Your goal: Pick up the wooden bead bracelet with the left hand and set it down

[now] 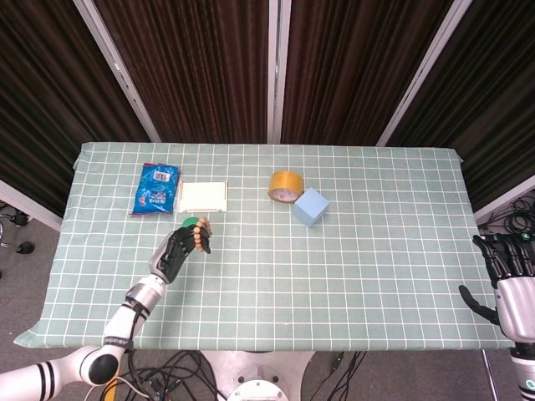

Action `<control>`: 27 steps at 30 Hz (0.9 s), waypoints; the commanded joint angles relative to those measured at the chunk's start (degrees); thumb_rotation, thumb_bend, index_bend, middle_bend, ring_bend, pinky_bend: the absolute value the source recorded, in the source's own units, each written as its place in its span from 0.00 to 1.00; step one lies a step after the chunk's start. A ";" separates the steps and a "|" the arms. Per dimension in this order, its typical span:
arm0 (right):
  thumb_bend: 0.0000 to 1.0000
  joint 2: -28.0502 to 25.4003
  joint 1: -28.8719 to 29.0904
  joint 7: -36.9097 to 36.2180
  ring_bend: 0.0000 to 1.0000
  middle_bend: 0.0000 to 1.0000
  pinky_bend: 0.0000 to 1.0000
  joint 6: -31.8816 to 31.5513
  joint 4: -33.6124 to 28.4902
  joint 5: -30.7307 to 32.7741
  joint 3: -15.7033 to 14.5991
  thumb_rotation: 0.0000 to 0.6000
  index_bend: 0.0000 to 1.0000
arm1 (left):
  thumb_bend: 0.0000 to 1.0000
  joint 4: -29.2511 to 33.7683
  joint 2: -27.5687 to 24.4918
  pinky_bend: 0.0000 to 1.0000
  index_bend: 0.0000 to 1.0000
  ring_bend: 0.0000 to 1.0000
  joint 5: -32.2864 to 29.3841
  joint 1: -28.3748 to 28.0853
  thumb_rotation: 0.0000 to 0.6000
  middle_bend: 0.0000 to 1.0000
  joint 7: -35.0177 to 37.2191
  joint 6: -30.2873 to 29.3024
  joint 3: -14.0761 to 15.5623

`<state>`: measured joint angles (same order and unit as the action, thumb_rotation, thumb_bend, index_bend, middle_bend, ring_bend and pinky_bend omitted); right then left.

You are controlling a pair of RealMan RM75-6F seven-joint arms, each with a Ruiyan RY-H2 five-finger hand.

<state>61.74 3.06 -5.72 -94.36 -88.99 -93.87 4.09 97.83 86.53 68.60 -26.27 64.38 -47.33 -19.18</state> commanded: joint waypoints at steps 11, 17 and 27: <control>0.16 0.07 0.12 0.11 0.00 0.19 0.00 0.37 -0.11 0.26 0.07 1.00 0.05 | 0.53 -0.04 -0.25 0.11 0.49 0.53 -0.46 -0.40 0.92 0.63 -0.66 0.46 -0.01; 0.16 0.10 0.11 0.25 0.00 0.19 0.00 0.45 -0.17 0.35 0.06 1.00 0.05 | 0.53 0.04 -0.38 0.11 0.50 0.53 -0.78 -0.29 0.70 0.63 0.22 0.93 -0.15; 0.16 0.05 -0.16 0.41 0.00 0.19 0.00 -0.18 -0.36 0.15 0.10 1.00 0.05 | 0.54 -0.03 -0.32 0.11 0.51 0.54 -0.25 -0.13 0.63 0.64 0.58 0.76 -0.11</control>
<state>61.79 2.91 -5.30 -94.54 -89.36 -93.72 4.19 97.84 86.17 68.32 -26.41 65.03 -46.54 -19.30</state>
